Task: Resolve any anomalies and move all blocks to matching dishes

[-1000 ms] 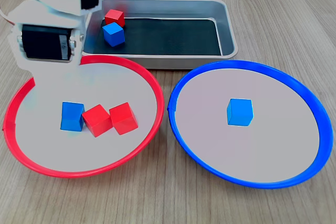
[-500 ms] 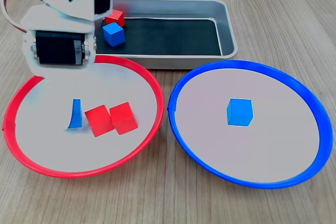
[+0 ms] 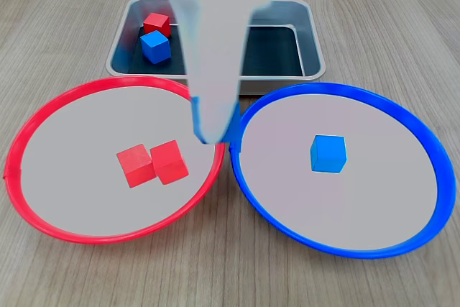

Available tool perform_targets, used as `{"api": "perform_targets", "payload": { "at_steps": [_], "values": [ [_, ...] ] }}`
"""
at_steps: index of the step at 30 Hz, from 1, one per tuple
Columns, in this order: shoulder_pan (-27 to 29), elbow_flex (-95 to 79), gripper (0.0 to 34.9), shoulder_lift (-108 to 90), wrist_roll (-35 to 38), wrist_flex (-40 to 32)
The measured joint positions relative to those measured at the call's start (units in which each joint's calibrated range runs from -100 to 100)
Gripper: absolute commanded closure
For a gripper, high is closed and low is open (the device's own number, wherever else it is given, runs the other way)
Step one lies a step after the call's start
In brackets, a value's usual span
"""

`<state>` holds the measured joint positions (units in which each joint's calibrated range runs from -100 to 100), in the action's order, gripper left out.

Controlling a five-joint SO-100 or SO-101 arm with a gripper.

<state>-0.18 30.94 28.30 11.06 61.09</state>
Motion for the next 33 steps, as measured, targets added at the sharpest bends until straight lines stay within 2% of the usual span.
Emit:
{"api": "perform_targets", "payload": {
  "at_steps": [4,5,6,10,13,19,23,26,28,30,33],
  "values": [
    [-6.9,-3.2,32.4,0.0,-0.5,-2.5],
    [-8.1,-4.0,30.0,0.2,-0.5,-3.1],
    [-8.5,-4.4,25.5,0.5,-0.5,-3.5],
    [-9.4,-6.6,17.3,2.6,-0.1,-4.6],
    [-10.6,-7.5,13.2,2.8,0.2,-5.1],
    [-9.7,-7.9,13.9,2.6,1.0,-3.8],
    [-8.0,-8.0,13.3,-1.6,2.8,5.1],
    [-3.1,-8.6,14.4,-8.9,6.2,17.6],
    [-1.2,-10.3,14.2,-11.8,7.8,21.9],
    [3.1,-14.3,13.9,-16.5,12.1,27.2],
    [10.1,-22.1,13.9,-22.3,16.4,27.8]
  ]
}}
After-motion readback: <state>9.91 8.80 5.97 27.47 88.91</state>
